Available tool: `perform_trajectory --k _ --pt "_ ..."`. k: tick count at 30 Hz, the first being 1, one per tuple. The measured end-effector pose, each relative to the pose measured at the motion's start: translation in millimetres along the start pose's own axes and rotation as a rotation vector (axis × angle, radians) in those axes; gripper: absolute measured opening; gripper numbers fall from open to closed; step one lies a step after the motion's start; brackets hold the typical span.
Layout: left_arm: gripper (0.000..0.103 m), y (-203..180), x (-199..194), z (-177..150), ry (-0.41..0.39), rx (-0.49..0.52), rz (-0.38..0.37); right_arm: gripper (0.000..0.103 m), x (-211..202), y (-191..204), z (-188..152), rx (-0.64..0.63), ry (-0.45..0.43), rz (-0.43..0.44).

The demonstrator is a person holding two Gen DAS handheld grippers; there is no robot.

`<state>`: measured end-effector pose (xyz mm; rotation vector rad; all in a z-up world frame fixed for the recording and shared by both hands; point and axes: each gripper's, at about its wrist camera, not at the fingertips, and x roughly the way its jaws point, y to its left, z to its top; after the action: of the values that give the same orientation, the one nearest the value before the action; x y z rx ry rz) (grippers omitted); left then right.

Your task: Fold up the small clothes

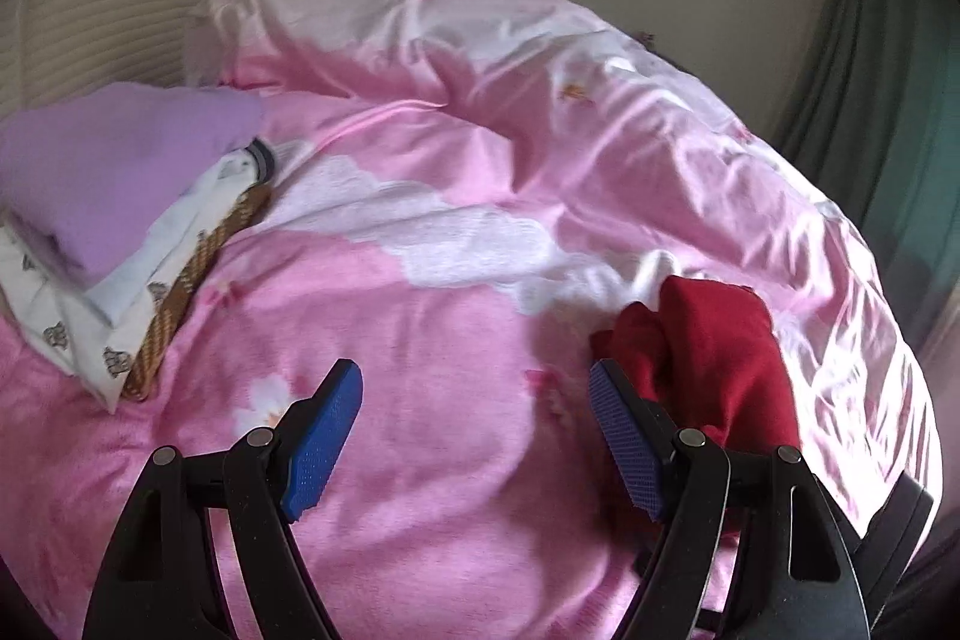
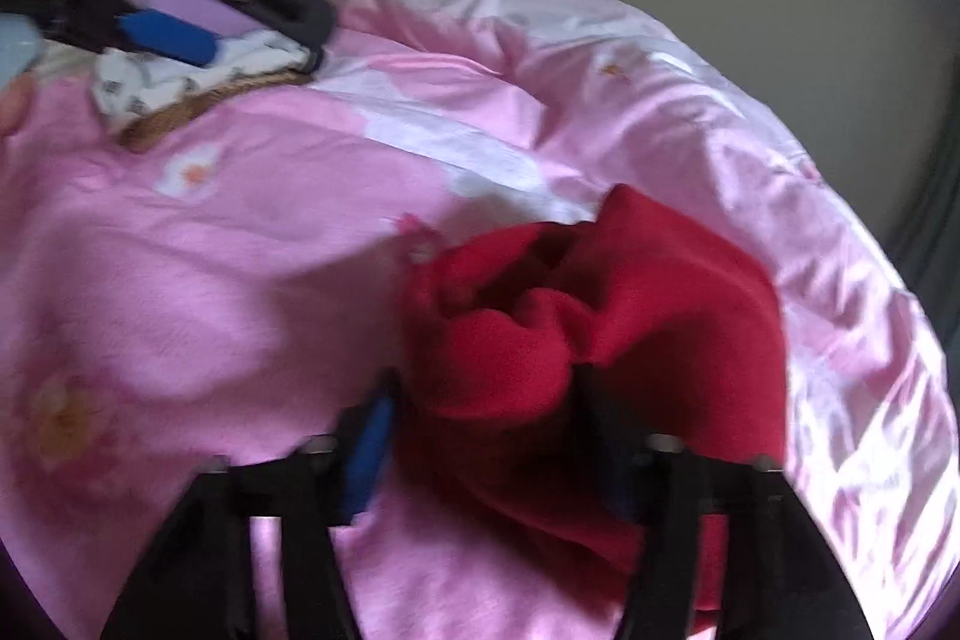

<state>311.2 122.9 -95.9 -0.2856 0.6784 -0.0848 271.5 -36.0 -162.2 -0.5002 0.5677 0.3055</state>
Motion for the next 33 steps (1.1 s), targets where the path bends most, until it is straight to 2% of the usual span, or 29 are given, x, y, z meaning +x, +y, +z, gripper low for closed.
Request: perform_trajectory --k 5,7,12,16,19,22,24,27,31,33 --pt "0.078 -21.6 -5.5 1.9 -0.006 0.036 -0.052 0.070 -27.4 -39.5 -3.2 0.202 -0.081 0.161" --pt "0.078 -34.0 -6.7 2.3 -0.013 0.057 -0.066 0.070 -43.3 -56.8 -3.8 0.251 -0.124 0.180" --pt "0.078 -82.0 -11.1 -0.5 -0.033 0.111 -0.168 0.070 -75.6 -96.1 -14.1 0.310 -0.165 0.133" --pt "0.078 -135.8 -20.7 -7.6 -0.078 0.216 -0.280 0.070 -85.7 -137.8 -33.6 0.407 -0.147 0.097" --pt "0.078 -163.3 -13.7 -14.8 -0.080 0.282 -0.321 0.070 -91.2 -161.7 -47.7 0.454 -0.130 0.076" --pt "0.072 -172.1 7.4 -20.0 -0.029 0.290 -0.304 0.070 -96.4 -182.6 -57.9 0.491 -0.114 0.060" --pt "0.057 -169.2 21.5 -21.6 0.005 0.268 -0.309 0.070 -98.0 -189.8 -61.3 0.495 -0.110 0.059" --pt "0.054 -163.7 35.1 -25.0 0.036 0.256 -0.307 0.070 -94.4 -197.5 -56.2 0.457 -0.098 0.046" --pt "0.054 -158.3 50.9 -31.4 0.089 0.249 -0.262 0.070 -81.8 -204.2 -40.4 0.389 -0.078 0.061" --pt "0.054 -157.1 56.6 -34.7 0.112 0.249 -0.242 0.070 -70.3 -208.7 -28.9 0.369 -0.058 0.041"
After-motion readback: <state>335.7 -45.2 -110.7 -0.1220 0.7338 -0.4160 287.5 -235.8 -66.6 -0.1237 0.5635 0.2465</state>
